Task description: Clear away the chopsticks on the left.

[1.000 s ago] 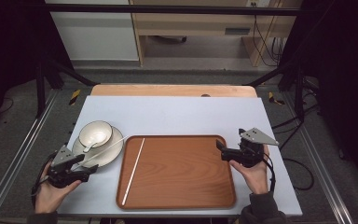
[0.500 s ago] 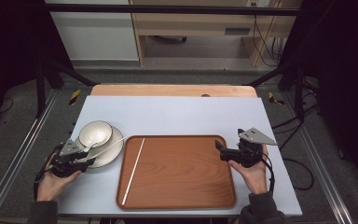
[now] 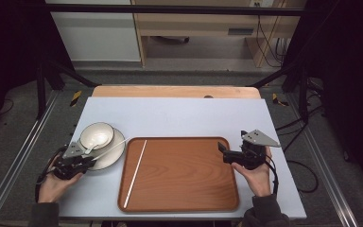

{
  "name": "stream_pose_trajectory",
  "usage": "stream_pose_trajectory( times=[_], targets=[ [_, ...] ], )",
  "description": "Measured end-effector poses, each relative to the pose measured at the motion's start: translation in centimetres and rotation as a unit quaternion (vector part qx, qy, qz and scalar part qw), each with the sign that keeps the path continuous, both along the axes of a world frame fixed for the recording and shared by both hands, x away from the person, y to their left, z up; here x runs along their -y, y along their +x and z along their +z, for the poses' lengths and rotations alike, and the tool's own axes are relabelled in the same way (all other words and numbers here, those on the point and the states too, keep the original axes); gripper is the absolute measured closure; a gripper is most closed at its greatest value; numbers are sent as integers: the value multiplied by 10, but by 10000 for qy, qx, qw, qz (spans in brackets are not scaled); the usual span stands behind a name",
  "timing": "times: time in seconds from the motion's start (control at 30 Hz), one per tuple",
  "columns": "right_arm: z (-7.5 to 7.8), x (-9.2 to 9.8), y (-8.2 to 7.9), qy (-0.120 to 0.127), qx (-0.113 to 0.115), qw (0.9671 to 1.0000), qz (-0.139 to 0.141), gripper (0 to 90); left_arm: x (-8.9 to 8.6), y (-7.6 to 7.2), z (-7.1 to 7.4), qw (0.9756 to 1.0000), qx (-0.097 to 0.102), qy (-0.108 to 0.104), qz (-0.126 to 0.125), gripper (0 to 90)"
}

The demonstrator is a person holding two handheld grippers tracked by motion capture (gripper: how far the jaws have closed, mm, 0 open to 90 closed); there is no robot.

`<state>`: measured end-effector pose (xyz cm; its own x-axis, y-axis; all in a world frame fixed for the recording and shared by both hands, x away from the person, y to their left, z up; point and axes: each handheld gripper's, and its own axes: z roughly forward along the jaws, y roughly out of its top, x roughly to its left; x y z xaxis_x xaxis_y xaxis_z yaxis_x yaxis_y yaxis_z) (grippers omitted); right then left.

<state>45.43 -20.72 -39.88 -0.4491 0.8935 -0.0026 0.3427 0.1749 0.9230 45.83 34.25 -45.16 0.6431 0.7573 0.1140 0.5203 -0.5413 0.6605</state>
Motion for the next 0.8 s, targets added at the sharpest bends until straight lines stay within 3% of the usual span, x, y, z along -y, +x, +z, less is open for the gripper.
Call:
stream_pose_trajectory(
  times=[0.13,0.3,0.53,0.8],
  targets=[
    [0,1,0,13,-19,10000,-8,67,6,-4,2,10000,27,37,-60,835],
    [1,2,-1,27,-5,10000,-8,66,6,-9,9,9998,49,-183,-87,836],
    [2,3,-1,24,-10,10000,-22,64,12,-17,16,9996,51,-281,-22,837],
    [2,2,-2,16,11,10000,22,63,30,-31,27,9990,259,-353,1,837]
  ],
)
